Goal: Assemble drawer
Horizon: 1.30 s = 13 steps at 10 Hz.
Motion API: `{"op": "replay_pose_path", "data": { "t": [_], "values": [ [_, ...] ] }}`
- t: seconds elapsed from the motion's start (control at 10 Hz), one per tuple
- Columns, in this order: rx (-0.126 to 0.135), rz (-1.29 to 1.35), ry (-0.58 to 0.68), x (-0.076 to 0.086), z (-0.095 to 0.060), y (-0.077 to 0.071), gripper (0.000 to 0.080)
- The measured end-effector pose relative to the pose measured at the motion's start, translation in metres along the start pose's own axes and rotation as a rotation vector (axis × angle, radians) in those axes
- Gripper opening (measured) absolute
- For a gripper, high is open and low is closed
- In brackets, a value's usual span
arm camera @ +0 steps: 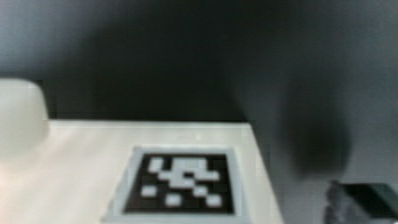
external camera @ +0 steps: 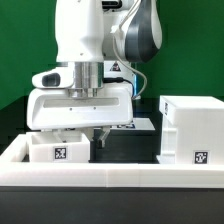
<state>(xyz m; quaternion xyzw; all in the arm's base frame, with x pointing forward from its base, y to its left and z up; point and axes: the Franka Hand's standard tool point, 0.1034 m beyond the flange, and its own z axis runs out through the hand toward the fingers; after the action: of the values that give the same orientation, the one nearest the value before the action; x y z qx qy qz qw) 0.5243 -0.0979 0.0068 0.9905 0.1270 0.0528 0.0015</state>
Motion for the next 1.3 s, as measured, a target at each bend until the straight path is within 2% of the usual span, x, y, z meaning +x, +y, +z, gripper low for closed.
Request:
{"op": "replay_pose_path", "data": {
  "t": [0.1, 0.2, 0.3, 0.4, 0.5, 1.0, 1.1, 1.3],
  "values": [
    [0.0, -0.001, 0.001, 0.001, 0.0, 0.0, 0.0436],
    [0.0, 0.0, 0.0, 0.0, 0.0, 0.0, 0.0436],
    [-0.001, 0.0, 0.0, 0.0, 0.0, 0.0, 0.0236],
    [-0.001, 0.0, 0.0, 0.0, 0.0, 0.0, 0.0068],
    [0.0, -0.001, 0.0, 0.0, 0.0, 0.0, 0.004],
    [0.001, -0.001, 0.001, 0.0, -0.001, -0.002, 0.004],
    [0.01, -0.011, -0.003, 0.0, -0.004, -0.011, 0.004],
    [0.046, -0.018, -0.031, -0.003, -0.013, -0.017, 0.0041]
  ]
}}
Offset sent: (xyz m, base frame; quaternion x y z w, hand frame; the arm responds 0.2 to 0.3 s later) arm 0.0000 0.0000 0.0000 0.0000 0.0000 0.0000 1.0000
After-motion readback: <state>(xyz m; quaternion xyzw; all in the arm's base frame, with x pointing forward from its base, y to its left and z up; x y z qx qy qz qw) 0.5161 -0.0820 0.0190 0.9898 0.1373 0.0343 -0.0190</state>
